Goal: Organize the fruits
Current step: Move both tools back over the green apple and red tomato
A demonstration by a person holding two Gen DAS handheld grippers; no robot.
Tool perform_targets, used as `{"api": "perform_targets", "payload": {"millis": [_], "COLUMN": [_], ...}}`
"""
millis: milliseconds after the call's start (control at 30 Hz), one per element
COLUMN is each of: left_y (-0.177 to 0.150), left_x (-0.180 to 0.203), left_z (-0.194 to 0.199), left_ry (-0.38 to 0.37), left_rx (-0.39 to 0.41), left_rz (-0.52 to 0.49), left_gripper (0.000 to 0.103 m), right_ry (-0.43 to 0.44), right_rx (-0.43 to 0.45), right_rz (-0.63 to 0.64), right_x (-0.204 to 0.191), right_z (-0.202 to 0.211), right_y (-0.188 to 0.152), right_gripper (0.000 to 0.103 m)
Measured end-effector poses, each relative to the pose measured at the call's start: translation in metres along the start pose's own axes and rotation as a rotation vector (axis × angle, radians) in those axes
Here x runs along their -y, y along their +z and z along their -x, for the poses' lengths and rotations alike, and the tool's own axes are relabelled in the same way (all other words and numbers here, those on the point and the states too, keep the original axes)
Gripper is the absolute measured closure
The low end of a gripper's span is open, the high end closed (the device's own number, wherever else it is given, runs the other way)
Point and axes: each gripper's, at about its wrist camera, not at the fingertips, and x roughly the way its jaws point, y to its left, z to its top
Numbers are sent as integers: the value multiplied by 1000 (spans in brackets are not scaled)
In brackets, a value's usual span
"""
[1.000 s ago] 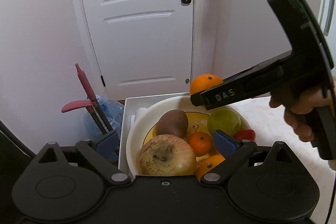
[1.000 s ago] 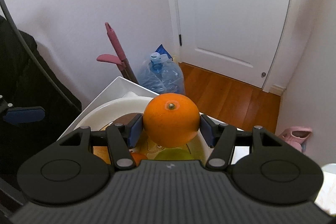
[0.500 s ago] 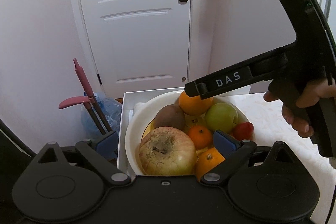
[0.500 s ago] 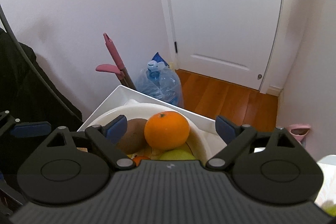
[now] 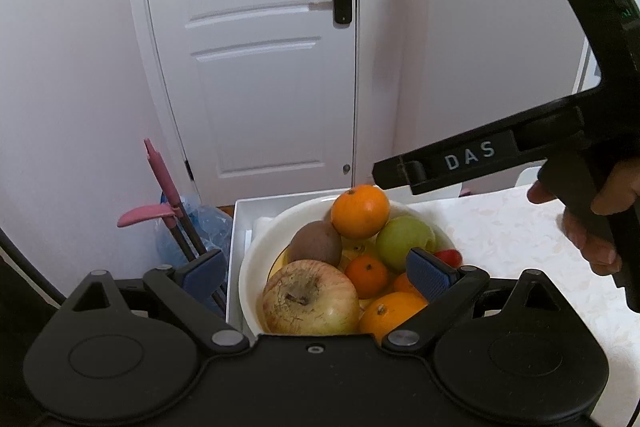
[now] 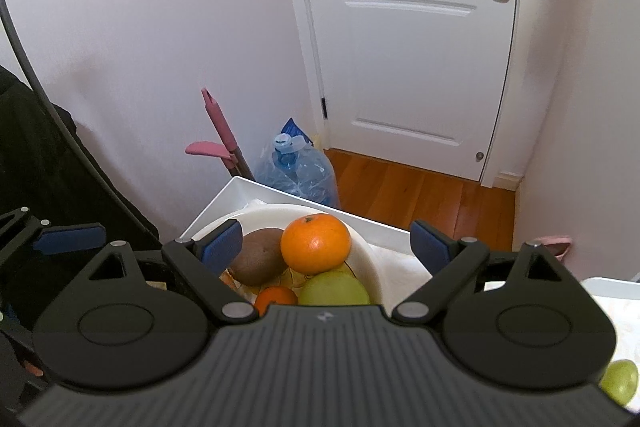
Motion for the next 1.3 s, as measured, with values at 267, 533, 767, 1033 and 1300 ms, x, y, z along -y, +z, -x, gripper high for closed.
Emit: {"api": "perform_targets", "payload": {"millis": [267, 533, 767, 1033, 1300], "left_y": [4, 5, 8, 19, 30], "left_x": [18, 51, 88, 131, 169], "left_z": [25, 55, 62, 46, 6], "left_ry": [6, 11, -33, -124, -234], "left_rx": [33, 74, 84, 76, 45], "left_rz": [-4, 2, -42, -125, -222], "left_gripper": [4, 4, 4, 4, 4], "right_ry": [-19, -59, -147, -262, -342], "right_rx": [38, 67, 69, 42, 1], "right_rz": [-19, -54, -90, -151, -212], "right_x": [8, 37, 78, 129, 169], "right_z": [51, 119, 171, 205, 208], "right_y": [-10, -39, -75, -111, -143], "right_gripper": [0, 0, 0, 0, 0]}}
